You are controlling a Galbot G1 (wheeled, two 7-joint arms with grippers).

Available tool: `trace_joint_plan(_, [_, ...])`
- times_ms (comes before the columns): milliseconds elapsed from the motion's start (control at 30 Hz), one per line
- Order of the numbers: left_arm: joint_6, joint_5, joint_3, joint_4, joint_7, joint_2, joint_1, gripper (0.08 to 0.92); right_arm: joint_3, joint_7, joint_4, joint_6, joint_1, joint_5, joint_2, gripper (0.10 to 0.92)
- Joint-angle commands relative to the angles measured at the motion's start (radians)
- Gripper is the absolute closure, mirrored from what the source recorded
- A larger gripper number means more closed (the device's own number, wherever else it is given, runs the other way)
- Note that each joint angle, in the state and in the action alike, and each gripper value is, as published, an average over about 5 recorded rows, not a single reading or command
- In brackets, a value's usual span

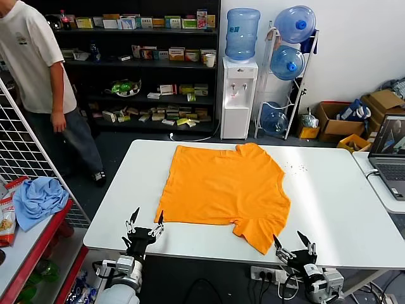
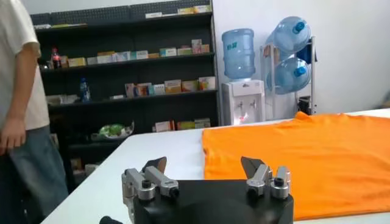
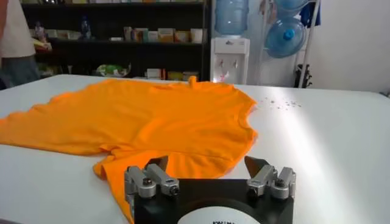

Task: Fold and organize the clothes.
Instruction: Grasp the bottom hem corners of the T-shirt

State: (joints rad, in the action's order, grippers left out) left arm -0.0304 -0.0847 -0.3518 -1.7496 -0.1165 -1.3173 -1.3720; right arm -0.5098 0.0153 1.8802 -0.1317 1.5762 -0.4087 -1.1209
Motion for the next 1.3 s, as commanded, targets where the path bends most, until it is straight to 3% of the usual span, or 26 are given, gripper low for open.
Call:
trace_joint_plan(33, [0.102, -0.018, 0.007, -0.006, 0.003, 0.013, 0.014, 0.177, 0.011, 0.025, -0.003, -0.073, -0.016, -0.011, -0.001, 0.203])
trace_joint_plan(367, [0.212, -0.093, 0.072, 0.023, 0.019, 0.076, 0.064, 0.177, 0.054, 0.078, -0.048, -0.133, -0.078, -0.01, -0.021, 0.203])
trace_joint_plan(933, [0.271, -0.218, 0.088, 0.081, -0.021, 0.073, 0.115, 0.187, 0.113, 0.111, -0.081, -0.169, -0.153, -0.008, -0.05, 0.205])
trace_joint_plan(1067, [0.286, -0.222, 0.089, 0.089, -0.021, 0.073, 0.115, 0.235, 0.118, 0.119, -0.083, -0.173, -0.158, -0.009, -0.056, 0.276])
trace_joint_plan(1300, [0.289, -0.211, 0.091, 0.095, -0.014, 0.065, 0.111, 0.429, 0.119, 0.133, -0.074, -0.178, -0.15, -0.008, -0.057, 0.475])
